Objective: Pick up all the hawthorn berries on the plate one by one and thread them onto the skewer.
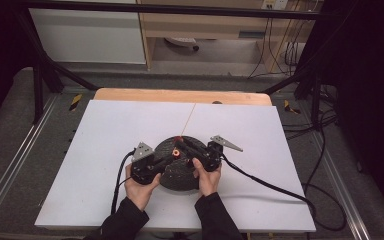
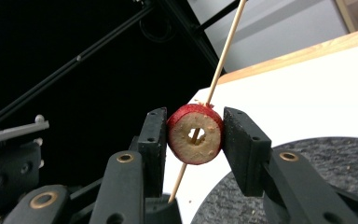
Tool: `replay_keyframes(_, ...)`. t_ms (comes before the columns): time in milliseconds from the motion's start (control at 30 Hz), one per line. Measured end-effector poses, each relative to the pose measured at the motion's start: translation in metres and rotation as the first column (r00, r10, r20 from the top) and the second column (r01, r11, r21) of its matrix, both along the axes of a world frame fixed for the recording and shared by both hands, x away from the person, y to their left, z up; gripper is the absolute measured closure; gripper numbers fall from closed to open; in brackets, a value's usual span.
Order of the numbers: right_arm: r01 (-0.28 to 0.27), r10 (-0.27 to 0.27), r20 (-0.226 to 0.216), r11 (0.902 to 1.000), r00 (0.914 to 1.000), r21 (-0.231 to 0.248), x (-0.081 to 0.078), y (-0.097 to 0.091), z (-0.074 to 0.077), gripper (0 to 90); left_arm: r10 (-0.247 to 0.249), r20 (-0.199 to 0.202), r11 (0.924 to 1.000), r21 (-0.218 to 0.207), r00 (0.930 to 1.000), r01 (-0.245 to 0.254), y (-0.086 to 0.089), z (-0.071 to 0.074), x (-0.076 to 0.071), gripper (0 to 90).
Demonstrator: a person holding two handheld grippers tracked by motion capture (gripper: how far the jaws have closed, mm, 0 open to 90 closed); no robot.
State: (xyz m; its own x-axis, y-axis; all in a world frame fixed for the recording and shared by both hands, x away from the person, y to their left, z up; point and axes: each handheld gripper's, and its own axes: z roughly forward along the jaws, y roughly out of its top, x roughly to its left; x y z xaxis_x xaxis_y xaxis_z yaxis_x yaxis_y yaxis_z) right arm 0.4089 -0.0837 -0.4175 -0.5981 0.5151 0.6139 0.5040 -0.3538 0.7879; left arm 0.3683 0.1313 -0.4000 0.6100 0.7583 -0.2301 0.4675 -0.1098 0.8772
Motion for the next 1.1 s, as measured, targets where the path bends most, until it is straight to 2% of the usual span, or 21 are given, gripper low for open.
replay_keyframes(200, -0.007, 0.006, -0.007, 0.9995, 1.0000, -0.030, -0.004, 0.000, 0.000, 60.9, -0.010, 0.009, 0.9997, 0.021, 0.9999, 0.010, 0.000, -0.001, -0.001, 88.6)
replay_keyframes(333, -0.016, 0.016, 0.006, 0.9979, 0.9999, -0.062, -0.005, -0.003, 0.002, 51.3, -0.016, -0.002, 0.9996, 0.023, 0.9999, 0.016, 0.003, -0.003, -0.001, 88.6)
replay_keyframes(467, -0.013, 0.015, 0.018, 0.9963, 0.9997, -0.084, -0.007, -0.014, 0.007, 43.4, -0.031, -0.010, 0.9982, 0.051, 0.9995, 0.031, 0.009, -0.005, -0.003, 88.6)
replay_keyframes(600, -0.021, 0.023, 0.009, 0.9879, 0.9997, -0.154, -0.006, -0.029, 0.011, 32.9, -0.045, -0.020, 0.9967, 0.066, 0.9988, 0.046, 0.018, -0.007, -0.006, 88.5)
replay_keyframes(667, -0.046, 0.046, -0.005, 0.9794, 0.9989, -0.196, -0.005, -0.035, 0.011, 28.3, -0.048, -0.022, 0.9952, 0.084, 0.9986, 0.050, 0.022, -0.009, -0.007, 88.5)
replay_keyframes(700, -0.052, 0.050, -0.015, 0.9727, 0.9986, -0.226, -0.005, -0.037, 0.010, 25.7, -0.052, -0.026, 0.9945, 0.090, 0.9983, 0.054, 0.025, -0.010, -0.008, 88.5)
replay_keyframes(867, -0.105, 0.095, -0.044, 0.9200, 0.9945, -0.378, -0.004, -0.041, 0.007, 12.7, -0.066, -0.034, 0.9909, 0.115, 0.9972, 0.070, 0.039, -0.014, -0.014, 88.5)
replay_keyframes(1000, -0.143, 0.119, -0.082, 0.8735, 0.9895, -0.465, -0.002, -0.043, 0.003, 7.6, -0.071, -0.042, 0.9876, 0.138, 0.9966, 0.076, 0.052, -0.018, -0.021, 88.4)
replay_keyframes(1067, -0.163, 0.130, -0.099, 0.8467, 0.9865, -0.507, 0.000, -0.043, 0.002, 6.8, -0.069, -0.044, 0.9857, 0.151, 0.9966, 0.075, 0.058, -0.019, -0.024, 88.5)
replay_keyframes(1100, -0.174, 0.136, -0.112, 0.8303, 0.9844, -0.529, 0.000, -0.044, 0.002, 6.3, -0.069, -0.045, 0.9841, 0.161, 0.9966, 0.076, 0.062, -0.020, -0.026, 88.4)
